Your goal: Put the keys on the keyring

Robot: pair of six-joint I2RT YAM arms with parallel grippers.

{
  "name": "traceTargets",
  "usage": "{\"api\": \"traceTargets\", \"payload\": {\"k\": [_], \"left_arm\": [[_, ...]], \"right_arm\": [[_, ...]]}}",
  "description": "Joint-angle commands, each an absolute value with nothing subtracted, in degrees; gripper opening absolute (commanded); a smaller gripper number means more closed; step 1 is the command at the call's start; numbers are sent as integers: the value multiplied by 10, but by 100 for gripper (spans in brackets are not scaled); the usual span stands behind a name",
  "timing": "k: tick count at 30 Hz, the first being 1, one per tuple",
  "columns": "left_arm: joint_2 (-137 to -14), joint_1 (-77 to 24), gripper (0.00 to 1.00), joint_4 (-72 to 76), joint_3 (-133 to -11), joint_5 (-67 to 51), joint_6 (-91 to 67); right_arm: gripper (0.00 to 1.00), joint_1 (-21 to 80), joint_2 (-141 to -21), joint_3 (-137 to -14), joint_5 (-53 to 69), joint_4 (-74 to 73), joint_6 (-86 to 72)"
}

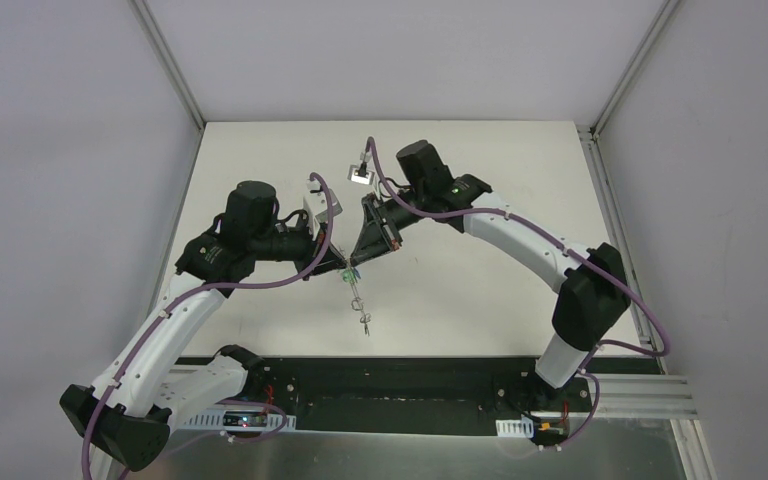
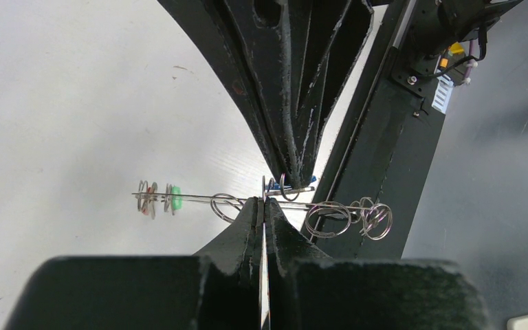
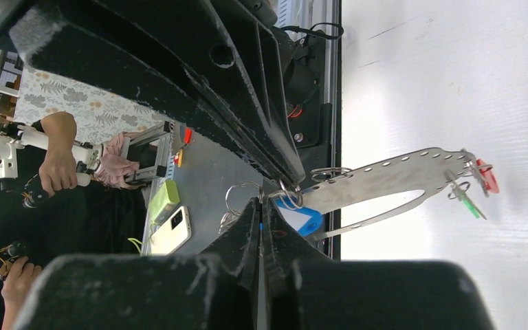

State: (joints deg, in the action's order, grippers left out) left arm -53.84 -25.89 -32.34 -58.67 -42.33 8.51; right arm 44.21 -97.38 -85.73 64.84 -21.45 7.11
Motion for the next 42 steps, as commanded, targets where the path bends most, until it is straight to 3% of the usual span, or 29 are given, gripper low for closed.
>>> {"api": "traceTargets", "payload": {"k": [1, 12, 21, 42], "left_arm": [[-528, -263, 0, -301, -596, -436, 89], [-528, -263, 0, -302, -597, -436, 90], [-531, -262, 0, -301, -597, -418, 94], [-531, -263, 0, -291, -594, -442, 86]], "right_arm": [[0, 447, -981, -886, 640, -217, 75], [0, 446, -970, -876, 639, -225, 92], [0, 442, -941, -863, 711, -255, 139], [0, 438, -956, -862, 643, -254, 140]]}}
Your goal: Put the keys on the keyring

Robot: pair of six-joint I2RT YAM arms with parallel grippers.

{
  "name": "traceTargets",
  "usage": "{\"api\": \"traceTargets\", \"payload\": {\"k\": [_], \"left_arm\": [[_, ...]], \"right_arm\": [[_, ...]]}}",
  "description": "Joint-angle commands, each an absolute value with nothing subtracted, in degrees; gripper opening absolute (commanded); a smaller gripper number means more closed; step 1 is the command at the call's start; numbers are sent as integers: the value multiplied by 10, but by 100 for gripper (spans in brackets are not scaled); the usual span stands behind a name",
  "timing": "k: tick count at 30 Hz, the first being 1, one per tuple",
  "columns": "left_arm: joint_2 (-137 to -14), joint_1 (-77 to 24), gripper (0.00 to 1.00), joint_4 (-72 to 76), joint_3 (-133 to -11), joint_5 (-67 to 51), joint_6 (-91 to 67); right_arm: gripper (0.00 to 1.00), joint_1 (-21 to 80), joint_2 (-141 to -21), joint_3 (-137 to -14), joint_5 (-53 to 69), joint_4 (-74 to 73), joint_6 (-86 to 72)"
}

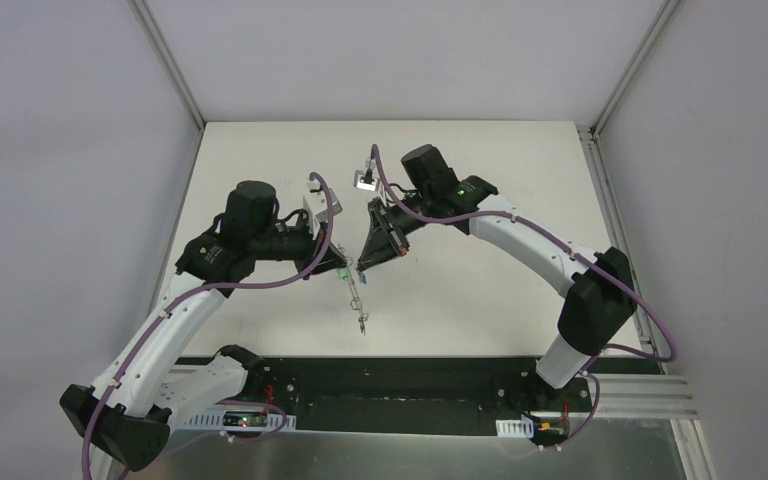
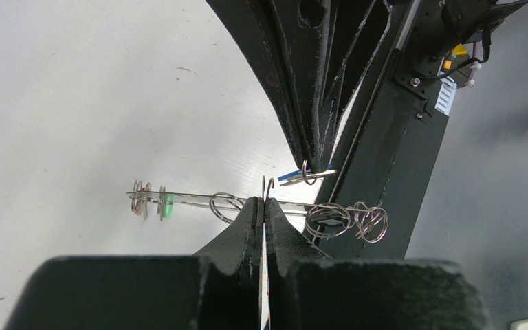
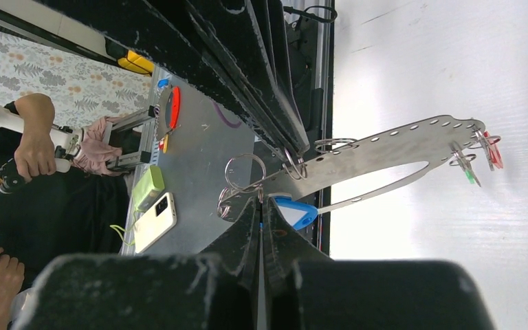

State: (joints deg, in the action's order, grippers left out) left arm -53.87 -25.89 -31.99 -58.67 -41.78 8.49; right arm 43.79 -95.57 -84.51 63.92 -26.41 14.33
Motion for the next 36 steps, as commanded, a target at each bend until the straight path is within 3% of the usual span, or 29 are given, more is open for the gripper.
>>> {"api": "traceTargets", "payload": {"k": [1, 36], "left_arm": [[-531, -263, 0, -291, -593, -442, 85], [-534, -263, 0, -287, -585, -446, 86]], "right_arm": [[0, 439, -958, -865, 643, -254, 138], [0, 444, -978, -895, 633, -248, 106]]}}
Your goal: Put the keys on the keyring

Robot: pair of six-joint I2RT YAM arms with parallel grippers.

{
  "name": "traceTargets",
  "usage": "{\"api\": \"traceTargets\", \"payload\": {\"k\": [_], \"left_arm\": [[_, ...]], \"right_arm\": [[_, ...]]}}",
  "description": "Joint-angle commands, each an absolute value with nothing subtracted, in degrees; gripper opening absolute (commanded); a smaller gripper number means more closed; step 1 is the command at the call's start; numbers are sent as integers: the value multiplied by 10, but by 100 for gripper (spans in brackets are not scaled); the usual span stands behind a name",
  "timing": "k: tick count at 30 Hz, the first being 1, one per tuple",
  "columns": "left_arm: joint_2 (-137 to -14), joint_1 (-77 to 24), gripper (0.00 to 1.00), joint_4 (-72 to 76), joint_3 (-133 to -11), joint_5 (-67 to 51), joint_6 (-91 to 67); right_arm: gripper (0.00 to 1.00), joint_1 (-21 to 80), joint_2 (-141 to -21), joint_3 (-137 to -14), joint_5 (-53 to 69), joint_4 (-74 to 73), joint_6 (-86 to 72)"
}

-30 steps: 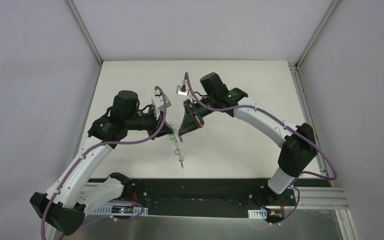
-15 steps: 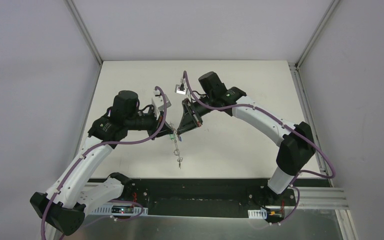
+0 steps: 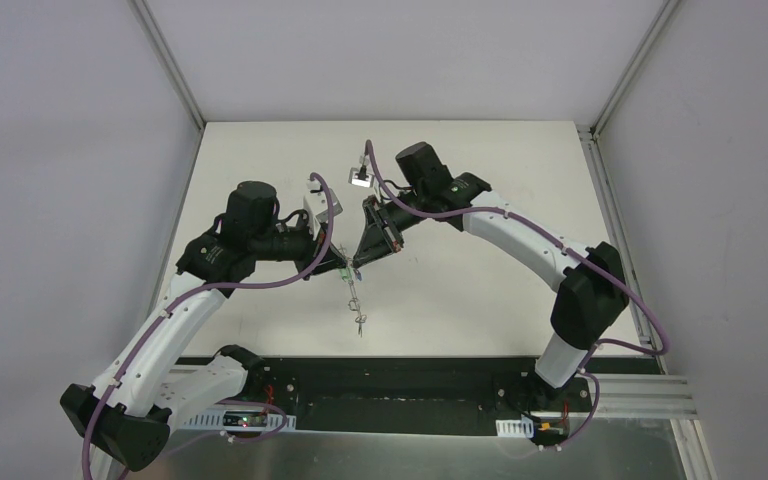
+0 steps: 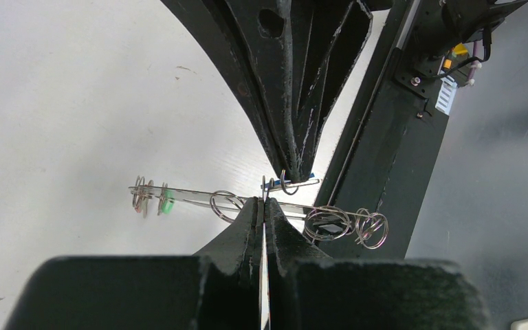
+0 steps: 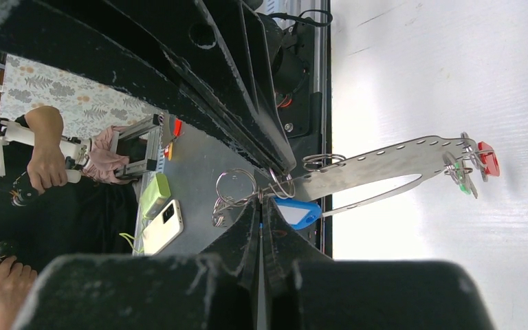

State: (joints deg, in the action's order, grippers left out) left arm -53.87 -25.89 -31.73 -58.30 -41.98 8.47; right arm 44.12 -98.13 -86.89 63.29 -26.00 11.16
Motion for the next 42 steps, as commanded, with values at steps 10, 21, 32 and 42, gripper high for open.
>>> {"api": "traceTargets", "payload": {"k": [10, 21, 32, 42], "left_arm": [[-535, -264, 0, -287, -584, -444, 87], [-535, -266, 0, -287, -582, -444, 88], [-535, -267, 0, -289, -582, -443, 90], [-535, -267, 0, -289, -582, -441, 92]], "right_arm": [[0, 444, -981, -898, 627, -245, 99], [0, 444, -984, -904, 623, -246, 92], [0, 444, -985, -903, 619, -245, 92], [0, 445, -986, -904, 614, -240, 83]]}}
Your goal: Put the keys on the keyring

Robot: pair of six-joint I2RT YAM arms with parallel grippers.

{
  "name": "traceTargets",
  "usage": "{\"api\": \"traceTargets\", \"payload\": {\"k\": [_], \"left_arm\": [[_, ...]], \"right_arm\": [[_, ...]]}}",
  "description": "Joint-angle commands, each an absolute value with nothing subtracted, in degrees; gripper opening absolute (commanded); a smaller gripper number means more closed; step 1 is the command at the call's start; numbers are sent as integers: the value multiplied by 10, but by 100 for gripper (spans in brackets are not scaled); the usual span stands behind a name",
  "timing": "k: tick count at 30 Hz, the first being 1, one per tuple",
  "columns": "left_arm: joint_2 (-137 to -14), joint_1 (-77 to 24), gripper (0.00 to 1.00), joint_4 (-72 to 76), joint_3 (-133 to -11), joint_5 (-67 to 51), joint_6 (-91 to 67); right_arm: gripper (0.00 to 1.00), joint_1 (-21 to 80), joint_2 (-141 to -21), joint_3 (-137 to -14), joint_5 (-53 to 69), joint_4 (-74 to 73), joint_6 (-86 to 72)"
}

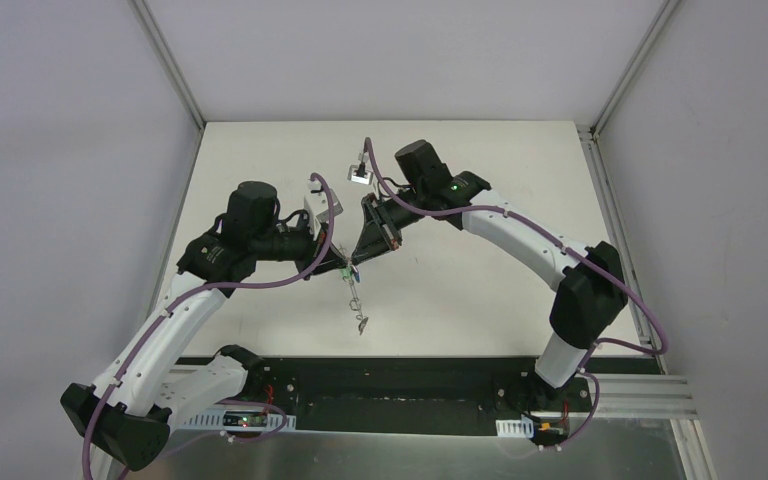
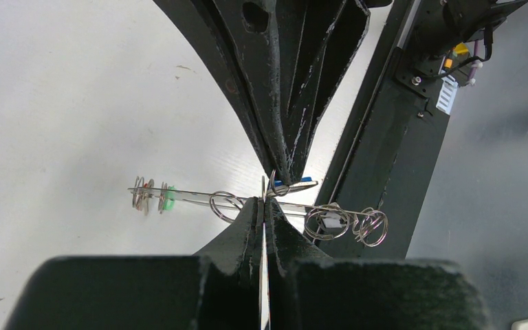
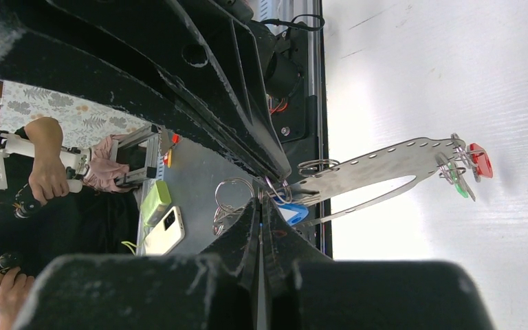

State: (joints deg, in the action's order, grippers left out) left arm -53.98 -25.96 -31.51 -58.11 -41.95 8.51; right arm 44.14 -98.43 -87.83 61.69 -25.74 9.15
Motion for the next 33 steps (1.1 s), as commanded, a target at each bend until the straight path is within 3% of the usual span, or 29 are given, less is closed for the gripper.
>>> {"api": "traceTargets", "payload": {"k": [1, 33], "left_arm": [[-535, -267, 0, -290, -582, -441, 92], [-535, -270, 0, -293, -583, -438, 96]], "right_arm": [[0, 445, -986, -904, 614, -240, 82], [0, 448, -991, -905, 604, -241, 80]]}}
